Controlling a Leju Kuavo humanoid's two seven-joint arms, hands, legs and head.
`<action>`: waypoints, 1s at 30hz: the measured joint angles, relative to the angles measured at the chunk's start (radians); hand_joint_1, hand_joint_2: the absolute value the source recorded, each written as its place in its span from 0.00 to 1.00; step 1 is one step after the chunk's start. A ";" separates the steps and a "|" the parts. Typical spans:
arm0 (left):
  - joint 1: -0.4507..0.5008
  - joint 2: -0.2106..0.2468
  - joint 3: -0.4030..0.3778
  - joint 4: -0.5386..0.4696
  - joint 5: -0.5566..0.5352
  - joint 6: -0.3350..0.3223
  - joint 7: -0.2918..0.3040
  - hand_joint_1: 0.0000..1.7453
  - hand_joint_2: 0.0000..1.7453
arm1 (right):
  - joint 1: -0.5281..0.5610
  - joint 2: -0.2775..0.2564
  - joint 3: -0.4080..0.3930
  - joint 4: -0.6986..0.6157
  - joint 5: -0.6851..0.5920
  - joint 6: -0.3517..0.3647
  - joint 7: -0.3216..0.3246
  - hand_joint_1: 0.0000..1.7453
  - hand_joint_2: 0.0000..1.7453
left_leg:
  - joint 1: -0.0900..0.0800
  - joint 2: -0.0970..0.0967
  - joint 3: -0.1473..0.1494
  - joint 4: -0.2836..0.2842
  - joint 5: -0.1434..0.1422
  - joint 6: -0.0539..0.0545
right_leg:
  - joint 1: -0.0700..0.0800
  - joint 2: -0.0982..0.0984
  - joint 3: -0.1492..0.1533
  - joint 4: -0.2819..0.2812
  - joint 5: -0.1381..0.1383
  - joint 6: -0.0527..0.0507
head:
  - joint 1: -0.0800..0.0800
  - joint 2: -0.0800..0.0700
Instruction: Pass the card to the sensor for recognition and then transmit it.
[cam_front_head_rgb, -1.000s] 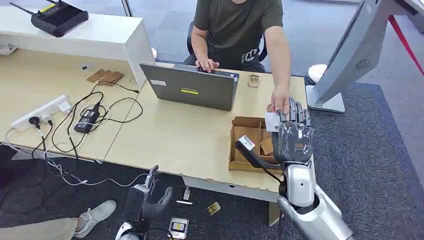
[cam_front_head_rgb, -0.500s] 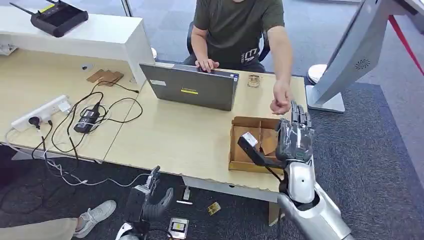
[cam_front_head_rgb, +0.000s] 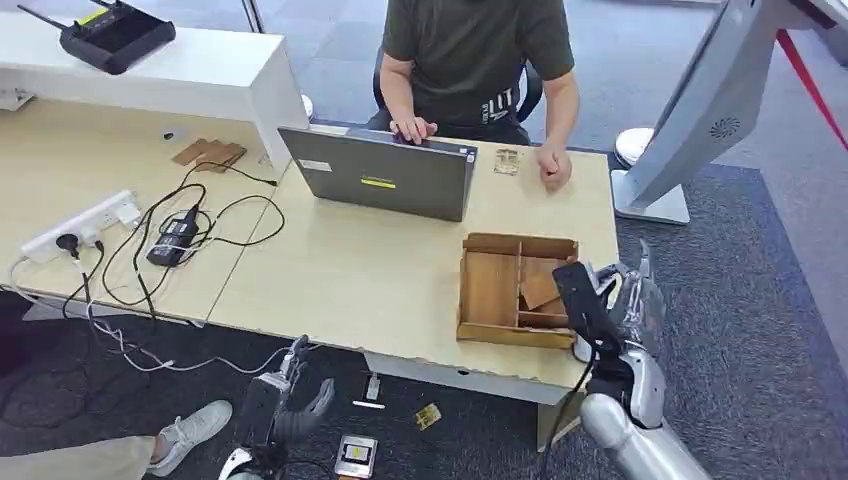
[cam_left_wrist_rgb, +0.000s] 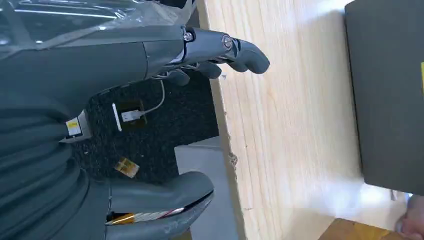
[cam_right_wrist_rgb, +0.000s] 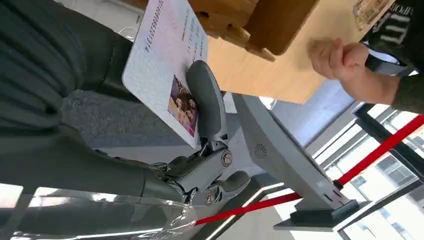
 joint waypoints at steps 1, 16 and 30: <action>0.003 0.001 0.002 -0.004 0.002 0.004 0.000 0.00 1.00 | 0.021 -0.006 -0.016 -0.002 0.007 0.000 -0.002 1.00 1.00 | 0.000 -0.001 0.000 0.000 0.000 0.000 | 0.001 0.000 0.000 0.000 0.000 0.000 | 0.000 0.000; 0.033 0.029 0.022 -0.033 0.034 0.050 -0.021 0.00 1.00 | 0.205 -0.044 -0.091 0.044 -0.066 0.000 -0.043 1.00 1.00 | 0.000 0.004 0.000 0.000 -0.001 0.000 | 0.000 0.002 0.000 0.000 0.000 0.000 | 0.000 0.000; 0.035 0.030 0.025 -0.038 0.040 0.050 -0.029 0.00 1.00 | 0.202 -0.087 -0.046 -0.047 0.253 0.015 0.146 1.00 1.00 | 0.000 0.005 0.001 0.000 -0.001 0.000 | 0.000 0.002 0.001 0.000 0.001 0.000 | 0.000 0.000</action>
